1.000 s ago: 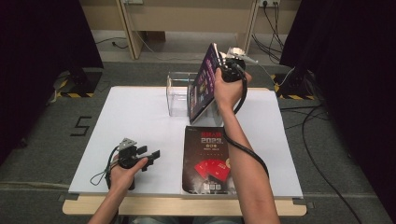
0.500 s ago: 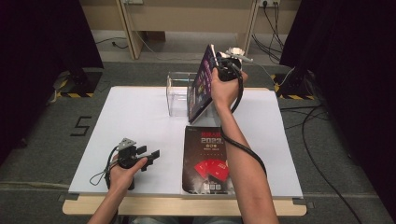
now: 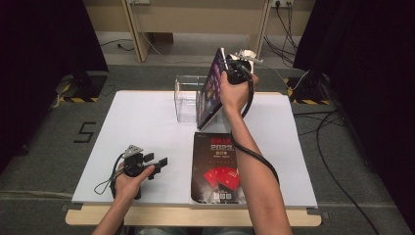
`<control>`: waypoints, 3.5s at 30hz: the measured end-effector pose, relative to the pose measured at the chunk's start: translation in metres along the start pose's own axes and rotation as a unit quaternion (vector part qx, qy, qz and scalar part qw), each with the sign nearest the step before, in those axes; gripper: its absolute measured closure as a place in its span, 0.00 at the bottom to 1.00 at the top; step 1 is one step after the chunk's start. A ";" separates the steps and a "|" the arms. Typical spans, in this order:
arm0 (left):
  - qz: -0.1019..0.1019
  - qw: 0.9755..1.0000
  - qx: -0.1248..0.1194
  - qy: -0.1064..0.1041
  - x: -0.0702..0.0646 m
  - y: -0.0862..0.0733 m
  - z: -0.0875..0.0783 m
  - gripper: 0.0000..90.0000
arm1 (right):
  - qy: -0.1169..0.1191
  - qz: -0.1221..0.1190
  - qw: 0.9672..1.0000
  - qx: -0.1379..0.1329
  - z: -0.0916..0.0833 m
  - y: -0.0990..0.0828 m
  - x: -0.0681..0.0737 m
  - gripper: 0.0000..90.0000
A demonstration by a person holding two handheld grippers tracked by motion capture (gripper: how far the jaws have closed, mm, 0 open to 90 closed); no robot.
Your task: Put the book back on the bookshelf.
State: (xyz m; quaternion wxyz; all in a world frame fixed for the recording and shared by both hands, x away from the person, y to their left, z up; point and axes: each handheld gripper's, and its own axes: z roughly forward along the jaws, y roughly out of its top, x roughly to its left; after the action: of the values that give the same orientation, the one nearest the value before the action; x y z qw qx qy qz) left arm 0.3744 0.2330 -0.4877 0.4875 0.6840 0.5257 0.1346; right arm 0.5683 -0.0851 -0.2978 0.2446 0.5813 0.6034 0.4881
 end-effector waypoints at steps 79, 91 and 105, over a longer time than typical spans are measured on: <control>0.004 1.000 0.001 -0.004 -0.005 -0.002 0.003 0.33 | 0.033 -0.044 0.998 0.002 -0.085 -0.060 -0.024 1.00; 0.004 1.000 0.001 -0.003 -0.004 -0.001 0.002 0.33 | 0.025 -0.052 0.998 -0.001 -0.074 -0.050 -0.022 1.00; 0.005 1.000 0.000 -0.004 -0.005 -0.001 0.002 0.33 | 0.017 -0.052 0.999 -0.004 -0.071 -0.045 -0.021 1.00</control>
State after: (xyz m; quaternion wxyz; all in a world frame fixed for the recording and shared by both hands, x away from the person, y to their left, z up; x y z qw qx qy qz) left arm 0.3734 0.2279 -0.4884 0.4889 0.6871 0.5204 0.1341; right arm 0.4907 -0.1200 -0.3146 0.2621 0.5399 0.6346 0.4869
